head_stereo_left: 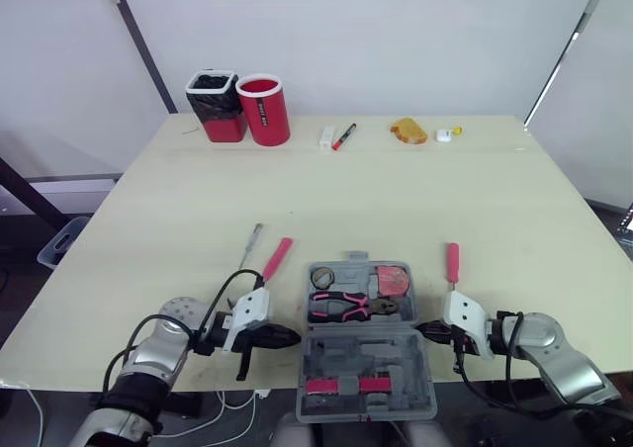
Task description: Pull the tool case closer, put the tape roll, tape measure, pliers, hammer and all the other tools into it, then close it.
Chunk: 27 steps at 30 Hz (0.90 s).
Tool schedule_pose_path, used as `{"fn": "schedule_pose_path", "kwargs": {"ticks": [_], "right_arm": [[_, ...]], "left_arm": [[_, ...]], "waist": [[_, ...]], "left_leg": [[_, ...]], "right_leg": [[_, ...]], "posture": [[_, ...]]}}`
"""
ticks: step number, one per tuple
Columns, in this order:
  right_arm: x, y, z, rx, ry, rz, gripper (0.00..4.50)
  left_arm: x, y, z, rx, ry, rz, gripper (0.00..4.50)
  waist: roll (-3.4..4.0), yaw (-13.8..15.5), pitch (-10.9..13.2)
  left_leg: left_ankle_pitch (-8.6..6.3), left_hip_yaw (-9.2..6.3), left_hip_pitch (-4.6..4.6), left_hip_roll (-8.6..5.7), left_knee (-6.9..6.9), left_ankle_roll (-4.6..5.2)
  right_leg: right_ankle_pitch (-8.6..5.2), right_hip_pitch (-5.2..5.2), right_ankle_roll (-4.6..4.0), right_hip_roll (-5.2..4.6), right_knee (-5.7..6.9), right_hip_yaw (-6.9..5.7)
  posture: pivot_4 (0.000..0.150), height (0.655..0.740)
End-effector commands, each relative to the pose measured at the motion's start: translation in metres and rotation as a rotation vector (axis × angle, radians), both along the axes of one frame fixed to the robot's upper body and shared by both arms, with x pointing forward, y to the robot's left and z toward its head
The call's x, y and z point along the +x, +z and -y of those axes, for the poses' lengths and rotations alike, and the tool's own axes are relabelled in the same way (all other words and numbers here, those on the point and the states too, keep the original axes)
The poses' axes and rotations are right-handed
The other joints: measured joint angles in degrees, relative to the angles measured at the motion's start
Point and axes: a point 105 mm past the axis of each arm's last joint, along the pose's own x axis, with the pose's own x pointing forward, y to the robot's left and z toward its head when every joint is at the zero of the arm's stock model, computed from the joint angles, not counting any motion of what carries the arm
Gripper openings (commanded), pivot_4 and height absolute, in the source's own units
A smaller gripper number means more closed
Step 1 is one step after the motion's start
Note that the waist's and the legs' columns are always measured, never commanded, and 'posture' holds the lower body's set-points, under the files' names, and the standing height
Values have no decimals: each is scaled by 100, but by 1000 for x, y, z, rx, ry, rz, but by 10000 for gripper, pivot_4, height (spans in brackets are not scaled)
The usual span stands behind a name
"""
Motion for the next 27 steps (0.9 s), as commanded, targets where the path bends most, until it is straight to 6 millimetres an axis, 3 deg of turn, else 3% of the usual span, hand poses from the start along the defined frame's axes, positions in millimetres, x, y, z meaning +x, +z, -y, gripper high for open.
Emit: {"fn": "schedule_pose_path", "kwargs": {"ticks": [1,15,27], "right_arm": [[1,7,-5,13,22,22,0],[2,9,-9,32,23,24,0],[20,18,-12,75,-44,87,0]], "left_arm": [[1,1,4,-4,-5,16,648],[16,5,32,-75,33,54,648],[38,12,35,-68,69,87,648]], "waist": [[0,-1,0],[0,24,0],[0,4,0]], "left_leg": [[0,0,0,0,0,0],[0,-1,0,-1,2,0],[0,-5,2,-2,6,0]], "right_leg": [[0,0,0,0,1,0],[0,1,1,0,2,0],[1,2,1,2,16,0]], "posture": [[1500,7400],[1500,7400],[1500,7400]]}}
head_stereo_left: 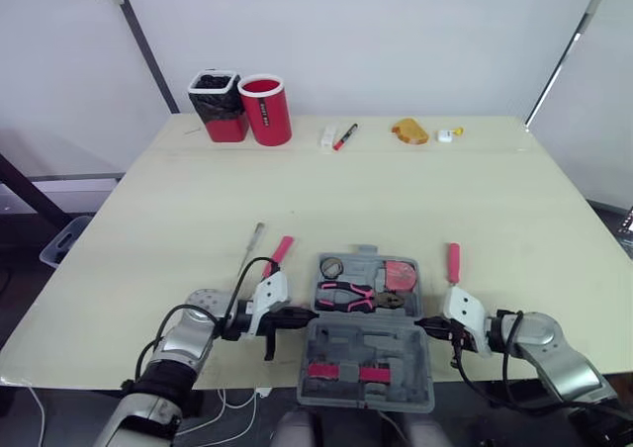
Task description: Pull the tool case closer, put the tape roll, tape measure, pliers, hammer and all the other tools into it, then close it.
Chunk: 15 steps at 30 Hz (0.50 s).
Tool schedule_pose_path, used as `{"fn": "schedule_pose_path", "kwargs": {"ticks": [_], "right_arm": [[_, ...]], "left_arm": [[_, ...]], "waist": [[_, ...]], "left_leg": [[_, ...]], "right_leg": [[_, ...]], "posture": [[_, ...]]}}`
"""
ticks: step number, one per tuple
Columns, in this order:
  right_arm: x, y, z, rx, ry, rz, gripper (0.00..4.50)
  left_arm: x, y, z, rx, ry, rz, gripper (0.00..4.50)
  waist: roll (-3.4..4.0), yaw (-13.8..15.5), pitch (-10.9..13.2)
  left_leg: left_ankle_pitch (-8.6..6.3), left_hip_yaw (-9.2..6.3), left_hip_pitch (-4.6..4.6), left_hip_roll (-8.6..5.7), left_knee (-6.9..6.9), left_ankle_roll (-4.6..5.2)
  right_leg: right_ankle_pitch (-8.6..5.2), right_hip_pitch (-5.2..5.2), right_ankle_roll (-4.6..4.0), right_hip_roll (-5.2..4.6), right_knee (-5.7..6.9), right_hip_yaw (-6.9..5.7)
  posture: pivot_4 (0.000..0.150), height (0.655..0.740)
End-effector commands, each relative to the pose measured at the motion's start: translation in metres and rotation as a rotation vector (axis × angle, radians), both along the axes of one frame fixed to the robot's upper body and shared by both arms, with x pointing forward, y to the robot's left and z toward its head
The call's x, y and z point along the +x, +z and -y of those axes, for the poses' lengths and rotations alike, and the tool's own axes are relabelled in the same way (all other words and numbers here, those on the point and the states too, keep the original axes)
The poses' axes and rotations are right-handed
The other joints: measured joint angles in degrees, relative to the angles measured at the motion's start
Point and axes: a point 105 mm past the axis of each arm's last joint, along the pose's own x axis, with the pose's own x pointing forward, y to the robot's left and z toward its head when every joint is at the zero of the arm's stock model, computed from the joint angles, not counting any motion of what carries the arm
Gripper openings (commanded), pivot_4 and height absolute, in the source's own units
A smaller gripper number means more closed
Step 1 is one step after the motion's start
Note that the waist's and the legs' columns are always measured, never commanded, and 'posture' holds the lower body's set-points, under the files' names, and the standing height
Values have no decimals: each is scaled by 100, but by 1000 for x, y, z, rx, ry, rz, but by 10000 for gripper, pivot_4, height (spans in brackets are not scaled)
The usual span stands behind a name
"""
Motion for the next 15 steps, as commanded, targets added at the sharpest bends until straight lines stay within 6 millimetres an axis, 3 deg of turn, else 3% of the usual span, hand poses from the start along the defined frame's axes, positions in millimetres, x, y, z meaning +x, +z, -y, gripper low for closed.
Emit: {"fn": "schedule_pose_path", "kwargs": {"ticks": [1,15], "right_arm": [[11,17,-13,43,16,94,0],[32,20,-17,57,-52,159,0]], "left_arm": [[7,9,12,-20,-26,52,648],[29,12,11,9,27,99,648]], "waist": [[0,-4,0],[0,-8,0]], "left_leg": [[0,-1,0,0,1,0],[0,-2,1,0,2,0]], "right_leg": [[0,0,0,0,2,-1],[0,0,0,1,6,0]], "posture": [[1500,7400],[1500,7400]]}}
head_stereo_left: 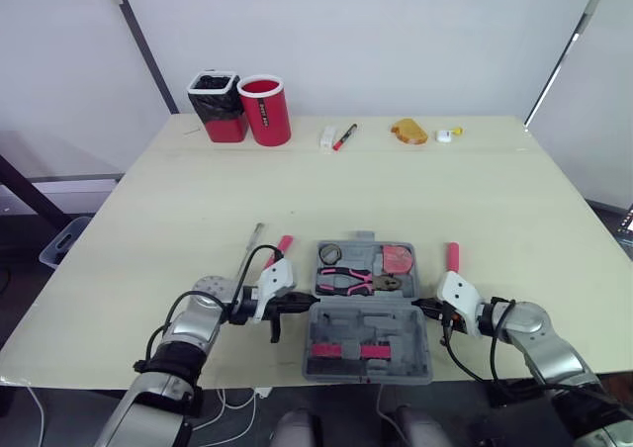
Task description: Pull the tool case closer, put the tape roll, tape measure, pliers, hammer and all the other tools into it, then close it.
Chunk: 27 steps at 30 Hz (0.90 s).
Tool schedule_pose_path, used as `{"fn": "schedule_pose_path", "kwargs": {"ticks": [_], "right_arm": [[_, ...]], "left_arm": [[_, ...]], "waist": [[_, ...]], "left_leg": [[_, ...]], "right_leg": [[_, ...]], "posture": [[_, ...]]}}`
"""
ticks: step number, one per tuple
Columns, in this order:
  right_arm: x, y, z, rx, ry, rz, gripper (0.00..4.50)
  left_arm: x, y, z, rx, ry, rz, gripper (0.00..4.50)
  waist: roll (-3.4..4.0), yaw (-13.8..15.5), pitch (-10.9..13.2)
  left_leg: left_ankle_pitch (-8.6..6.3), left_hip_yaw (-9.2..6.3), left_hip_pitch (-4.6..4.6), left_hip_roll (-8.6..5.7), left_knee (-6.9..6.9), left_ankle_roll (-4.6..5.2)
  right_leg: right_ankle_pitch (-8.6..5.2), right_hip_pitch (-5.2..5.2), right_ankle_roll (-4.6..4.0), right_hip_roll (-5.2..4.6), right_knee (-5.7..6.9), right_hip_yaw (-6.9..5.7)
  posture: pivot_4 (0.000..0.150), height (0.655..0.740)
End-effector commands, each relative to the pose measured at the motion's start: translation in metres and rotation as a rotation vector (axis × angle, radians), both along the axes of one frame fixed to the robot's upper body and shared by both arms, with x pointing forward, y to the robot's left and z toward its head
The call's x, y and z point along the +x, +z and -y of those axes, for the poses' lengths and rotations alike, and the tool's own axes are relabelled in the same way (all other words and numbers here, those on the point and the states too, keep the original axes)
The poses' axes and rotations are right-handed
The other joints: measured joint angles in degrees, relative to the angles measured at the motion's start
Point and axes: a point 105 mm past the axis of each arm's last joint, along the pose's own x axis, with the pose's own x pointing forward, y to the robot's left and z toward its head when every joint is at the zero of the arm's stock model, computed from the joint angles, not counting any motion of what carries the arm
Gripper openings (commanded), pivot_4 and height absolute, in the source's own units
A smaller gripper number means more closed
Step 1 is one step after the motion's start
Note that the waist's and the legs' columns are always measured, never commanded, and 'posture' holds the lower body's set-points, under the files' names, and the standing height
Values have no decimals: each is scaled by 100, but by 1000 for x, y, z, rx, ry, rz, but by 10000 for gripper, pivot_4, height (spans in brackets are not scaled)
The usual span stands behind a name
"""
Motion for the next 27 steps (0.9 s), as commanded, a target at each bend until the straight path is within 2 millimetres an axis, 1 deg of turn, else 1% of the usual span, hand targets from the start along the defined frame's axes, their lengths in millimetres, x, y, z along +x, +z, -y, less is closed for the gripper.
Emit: {"fn": "schedule_pose_path", "kwargs": {"ticks": [1,22,27], "right_arm": [[7,17,-14,45,34,81,0],[16,18,-18,75,-1,77,0],[17,17,-22,79,3,73,0]], "left_arm": [[8,9,12,-24,-14,53,648],[25,15,9,-13,31,95,648],[22,14,12,-14,8,84,648]], "waist": [[0,1,0],[0,-6,0],[0,-7,0]], "left_leg": [[0,0,0,0,0,0],[0,-2,-1,0,0,0],[0,-2,-1,0,0,0]], "right_leg": [[0,0,0,0,0,0],[0,0,0,0,1,-1],[0,0,0,0,1,-1]], "posture": [[1500,7400],[1500,7400],[1500,7400]]}}
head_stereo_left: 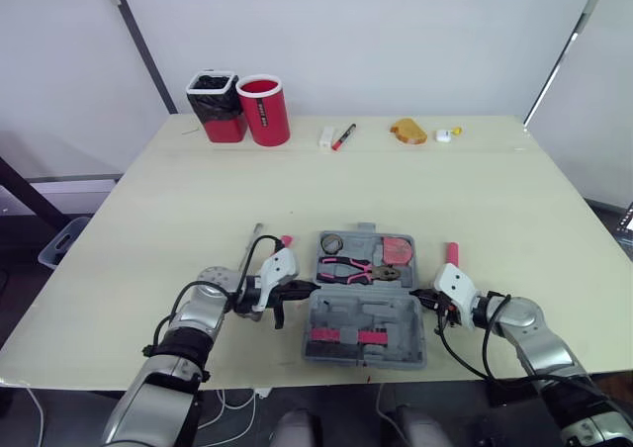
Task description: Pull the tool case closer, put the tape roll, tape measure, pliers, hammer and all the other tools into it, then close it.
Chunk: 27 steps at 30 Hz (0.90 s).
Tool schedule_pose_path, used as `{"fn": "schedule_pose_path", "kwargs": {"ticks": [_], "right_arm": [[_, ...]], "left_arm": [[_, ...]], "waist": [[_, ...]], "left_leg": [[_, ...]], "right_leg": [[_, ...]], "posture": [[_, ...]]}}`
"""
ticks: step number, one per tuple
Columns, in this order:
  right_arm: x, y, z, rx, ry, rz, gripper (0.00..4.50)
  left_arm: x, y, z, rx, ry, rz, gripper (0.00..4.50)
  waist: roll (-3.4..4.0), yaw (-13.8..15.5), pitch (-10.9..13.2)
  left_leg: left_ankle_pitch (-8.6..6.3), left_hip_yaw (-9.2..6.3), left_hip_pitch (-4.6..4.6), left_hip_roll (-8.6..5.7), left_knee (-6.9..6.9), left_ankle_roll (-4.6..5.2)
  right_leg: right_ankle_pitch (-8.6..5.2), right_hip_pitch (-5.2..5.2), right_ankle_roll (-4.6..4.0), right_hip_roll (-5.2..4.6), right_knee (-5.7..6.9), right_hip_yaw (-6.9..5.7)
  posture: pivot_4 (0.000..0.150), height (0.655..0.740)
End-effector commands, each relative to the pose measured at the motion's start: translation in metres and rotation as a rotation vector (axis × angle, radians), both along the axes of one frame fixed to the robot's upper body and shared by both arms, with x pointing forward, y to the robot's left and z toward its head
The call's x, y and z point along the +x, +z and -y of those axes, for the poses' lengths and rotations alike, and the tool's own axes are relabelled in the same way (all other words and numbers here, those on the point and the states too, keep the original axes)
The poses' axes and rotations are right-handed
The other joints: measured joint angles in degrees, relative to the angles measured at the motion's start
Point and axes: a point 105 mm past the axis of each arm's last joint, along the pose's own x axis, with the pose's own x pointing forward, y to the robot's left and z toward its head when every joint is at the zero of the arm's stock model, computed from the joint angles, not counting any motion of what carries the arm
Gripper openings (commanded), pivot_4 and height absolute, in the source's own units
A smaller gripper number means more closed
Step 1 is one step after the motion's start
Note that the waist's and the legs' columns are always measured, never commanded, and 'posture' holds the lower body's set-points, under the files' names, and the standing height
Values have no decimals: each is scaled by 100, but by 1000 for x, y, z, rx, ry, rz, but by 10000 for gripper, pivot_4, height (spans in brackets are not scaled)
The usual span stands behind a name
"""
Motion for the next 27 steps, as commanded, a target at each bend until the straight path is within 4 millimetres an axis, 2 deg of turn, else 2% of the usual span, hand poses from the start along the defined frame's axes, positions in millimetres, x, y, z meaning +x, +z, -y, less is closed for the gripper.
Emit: {"fn": "schedule_pose_path", "kwargs": {"ticks": [1,10,18,27], "right_arm": [[6,17,-18,43,49,61,0],[5,17,-33,57,88,51,0],[3,15,-33,54,97,38,0],[10,19,-29,48,64,71,0]], "left_arm": [[4,9,13,-22,-37,42,648],[3,9,7,-16,-30,35,648],[1,8,7,-16,-31,29,648],[-2,3,10,-11,-49,14,648]], "waist": [[0,0,0],[0,-17,0],[0,-20,0],[0,-20,0]], "left_leg": [[0,0,0,0,0,0],[0,-1,0,0,-1,0],[0,-1,1,1,-2,0],[0,-1,1,1,-2,0]], "right_leg": [[0,0,0,0,0,0],[0,0,0,1,0,0],[0,-1,0,2,0,0],[0,-1,0,2,0,0]], "posture": [[1500,7400],[1500,7400],[1500,7400],[1500,7400]]}}
